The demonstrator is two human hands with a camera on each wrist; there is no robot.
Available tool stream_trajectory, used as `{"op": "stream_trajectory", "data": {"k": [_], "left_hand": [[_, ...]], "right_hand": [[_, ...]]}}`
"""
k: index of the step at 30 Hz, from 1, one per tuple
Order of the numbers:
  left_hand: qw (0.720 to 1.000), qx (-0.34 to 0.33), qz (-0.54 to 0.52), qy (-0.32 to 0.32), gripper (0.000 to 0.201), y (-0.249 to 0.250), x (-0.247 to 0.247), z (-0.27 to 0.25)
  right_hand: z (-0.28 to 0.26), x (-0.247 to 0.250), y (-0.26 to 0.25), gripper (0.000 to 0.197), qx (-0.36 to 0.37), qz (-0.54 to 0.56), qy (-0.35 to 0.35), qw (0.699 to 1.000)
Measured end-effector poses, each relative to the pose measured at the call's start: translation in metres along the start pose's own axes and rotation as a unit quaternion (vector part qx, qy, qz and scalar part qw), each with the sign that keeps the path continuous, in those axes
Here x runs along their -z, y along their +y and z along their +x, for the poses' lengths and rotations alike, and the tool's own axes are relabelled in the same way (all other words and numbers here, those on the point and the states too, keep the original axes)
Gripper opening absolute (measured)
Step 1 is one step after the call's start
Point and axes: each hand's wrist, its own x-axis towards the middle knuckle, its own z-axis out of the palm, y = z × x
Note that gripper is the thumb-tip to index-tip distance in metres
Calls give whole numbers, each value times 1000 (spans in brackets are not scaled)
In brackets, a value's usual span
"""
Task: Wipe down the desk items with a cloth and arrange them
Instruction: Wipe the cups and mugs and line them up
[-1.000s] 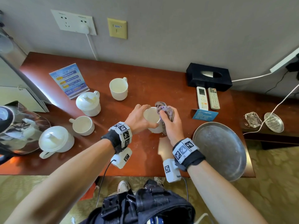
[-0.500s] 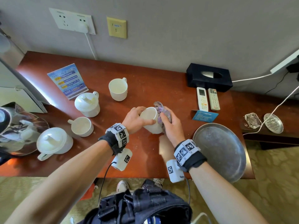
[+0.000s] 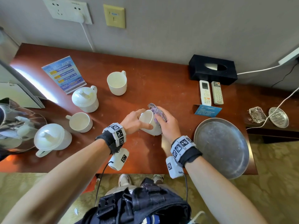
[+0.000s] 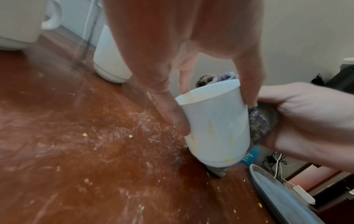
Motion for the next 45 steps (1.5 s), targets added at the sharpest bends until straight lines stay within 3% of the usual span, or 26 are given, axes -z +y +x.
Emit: {"op": "stream_trajectory", "data": {"k": [4,6,14,19,22,24,28,30,33,36,40,42,45], "left_hand": [[999,12,40,-6,101,-8,-10,1],[999,25,32,-4,98,-15,-14,3],[999,38,5,7,99,-28,-18,9],[999,32,26,2,91,-27,-18,9],[999,34,29,8,96,-28,-19,9],[999,37,28,6,95,-31,-19,8],[999,41,22,14,100,-35,-21,4],[999,37,24,17,100,-34,-21,2],[997,32,68,-8,104,-33,-18,3],[992,23,120,-39,105,-27,-12,4],[988,21,155,9,91,-20,-10,5],[986,12,165,24,88,-18,-12,7],[984,11,175,16,87,-17,-14,6]], "right_hand": [[8,-3,16,21,-98,44,-5,994],[5,-8,22,23,-112,39,-10,993],[-32,-10,33,47,49,-53,-33,997],[1,-13,39,39,-105,76,-6,992],[10,-12,37,37,-112,49,-17,992],[-2,-11,32,38,-85,36,-38,995],[-33,-12,38,49,54,-42,-76,995],[-37,-13,41,55,79,-35,-79,993],[-28,-10,38,52,41,14,-77,996],[-13,-6,37,46,-56,88,-64,992],[3,-5,39,36,-133,172,-48,975],[1,-6,31,53,-133,165,-31,977],[-16,-8,23,45,-81,70,-36,994]]}}
